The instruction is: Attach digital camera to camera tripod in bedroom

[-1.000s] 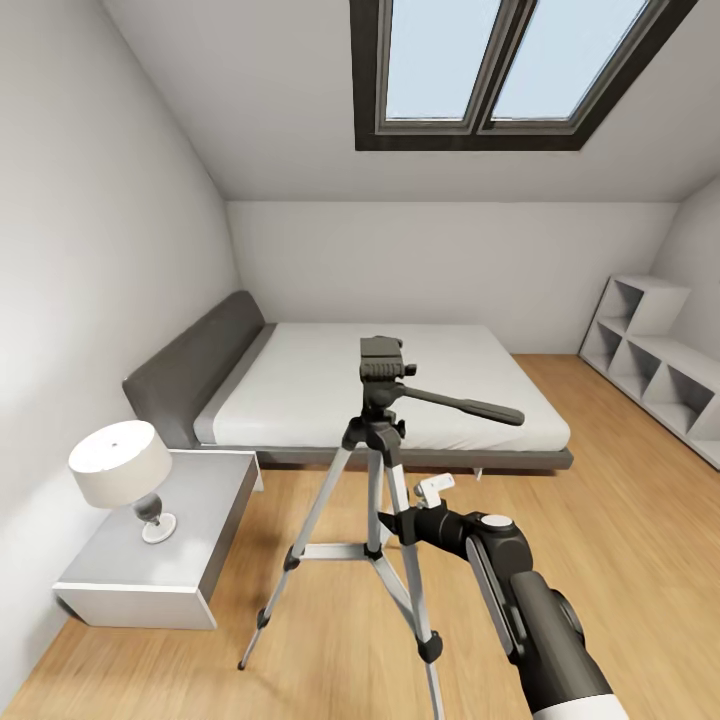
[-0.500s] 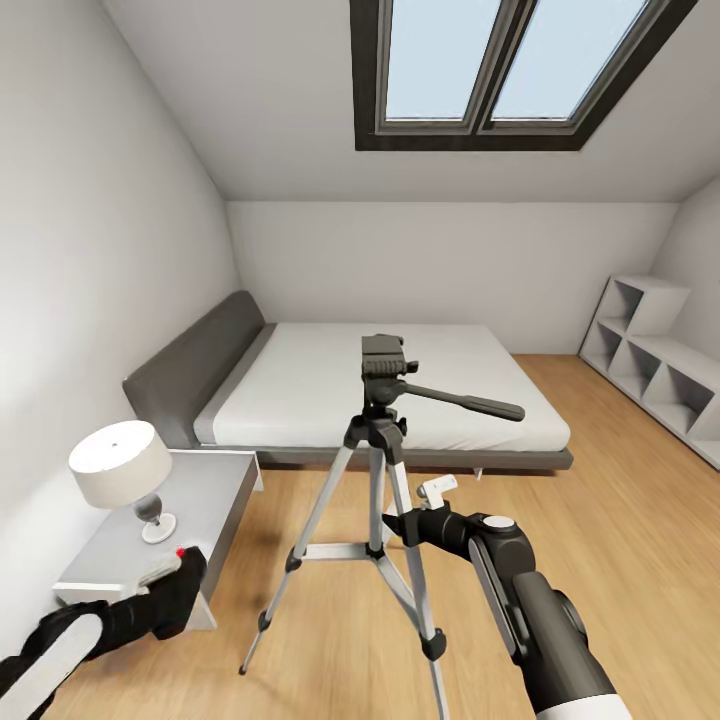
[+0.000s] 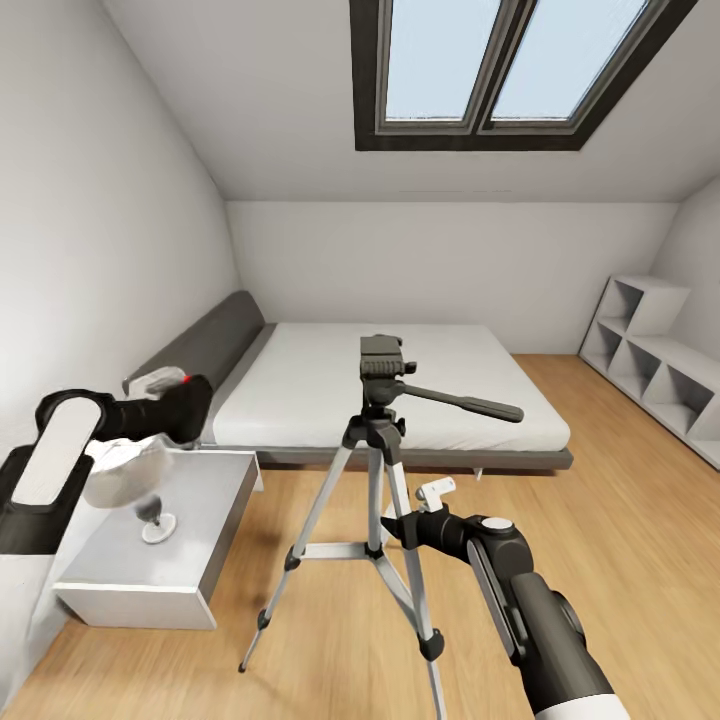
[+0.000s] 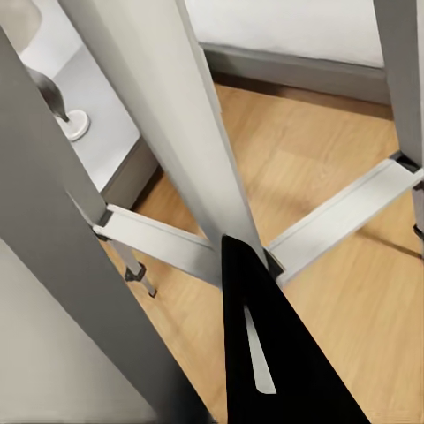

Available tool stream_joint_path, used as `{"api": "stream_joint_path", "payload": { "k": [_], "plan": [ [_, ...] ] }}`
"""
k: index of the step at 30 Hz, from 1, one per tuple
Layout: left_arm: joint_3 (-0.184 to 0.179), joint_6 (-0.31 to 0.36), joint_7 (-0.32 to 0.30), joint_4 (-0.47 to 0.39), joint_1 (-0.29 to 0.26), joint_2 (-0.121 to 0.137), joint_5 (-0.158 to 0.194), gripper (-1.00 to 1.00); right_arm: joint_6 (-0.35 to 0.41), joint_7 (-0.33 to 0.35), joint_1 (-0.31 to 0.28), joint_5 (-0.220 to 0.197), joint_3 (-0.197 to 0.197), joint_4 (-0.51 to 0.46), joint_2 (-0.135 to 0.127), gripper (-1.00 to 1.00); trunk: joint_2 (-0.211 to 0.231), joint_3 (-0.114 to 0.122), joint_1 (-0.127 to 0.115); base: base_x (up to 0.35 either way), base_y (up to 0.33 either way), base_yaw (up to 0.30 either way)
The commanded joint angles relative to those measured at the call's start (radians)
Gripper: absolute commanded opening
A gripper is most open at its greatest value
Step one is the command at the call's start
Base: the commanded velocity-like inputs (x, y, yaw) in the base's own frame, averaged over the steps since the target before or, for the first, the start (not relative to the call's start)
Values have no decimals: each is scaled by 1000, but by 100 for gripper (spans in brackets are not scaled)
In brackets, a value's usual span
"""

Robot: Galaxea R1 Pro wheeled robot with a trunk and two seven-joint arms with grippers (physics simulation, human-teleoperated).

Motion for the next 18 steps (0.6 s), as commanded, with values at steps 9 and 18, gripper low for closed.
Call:
{"api": "stream_joint_path", "payload": {
  "k": [9, 18],
  "plan": [
    [-2, 24, 131, 469, -518, -260, -16, -100, 2, 10, -1, 18, -1, 3, 1, -100, -1, -2, 0, 0, 0, 0],
    [-3, 31, 134, 574, -752, -326, 1, -100, 2, 8, -1, 19, -1, 3, -1, -100, -1, -2, 0, 0, 0, 0]
  ]
}}
